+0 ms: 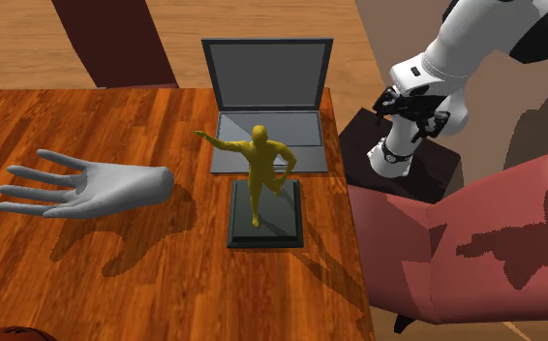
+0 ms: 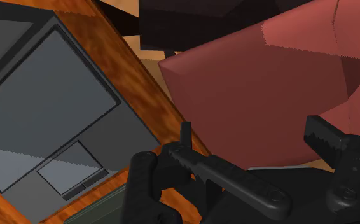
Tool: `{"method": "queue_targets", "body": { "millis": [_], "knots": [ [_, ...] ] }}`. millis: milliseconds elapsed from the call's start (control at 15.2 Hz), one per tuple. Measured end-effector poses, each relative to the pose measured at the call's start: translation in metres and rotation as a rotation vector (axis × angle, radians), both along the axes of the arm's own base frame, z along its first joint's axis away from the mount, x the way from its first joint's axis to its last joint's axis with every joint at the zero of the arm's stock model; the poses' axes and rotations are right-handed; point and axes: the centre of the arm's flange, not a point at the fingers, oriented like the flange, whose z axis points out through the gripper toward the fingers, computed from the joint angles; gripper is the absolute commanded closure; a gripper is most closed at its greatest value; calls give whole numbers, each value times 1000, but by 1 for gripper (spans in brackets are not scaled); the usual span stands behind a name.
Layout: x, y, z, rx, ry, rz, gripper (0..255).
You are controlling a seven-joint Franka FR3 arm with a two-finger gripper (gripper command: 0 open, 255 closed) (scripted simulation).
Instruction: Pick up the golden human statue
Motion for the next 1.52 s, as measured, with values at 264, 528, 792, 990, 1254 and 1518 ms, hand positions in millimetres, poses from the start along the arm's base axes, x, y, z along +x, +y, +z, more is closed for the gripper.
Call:
{"method": "queue_targets", "body": {
  "millis": [264, 528, 792, 990, 1254, 1518],
  "knots": [
    [17, -19, -8, 11, -13, 26, 0],
    [53, -58, -15, 29, -38, 75, 0],
    [85, -89, -26, 49, -65, 127, 0],
    [115, -118, -35, 63, -85, 164, 0],
    [156, -146, -47, 82, -111, 215, 0],
    [196, -173, -57, 101, -138, 266, 0]
  ]
}}
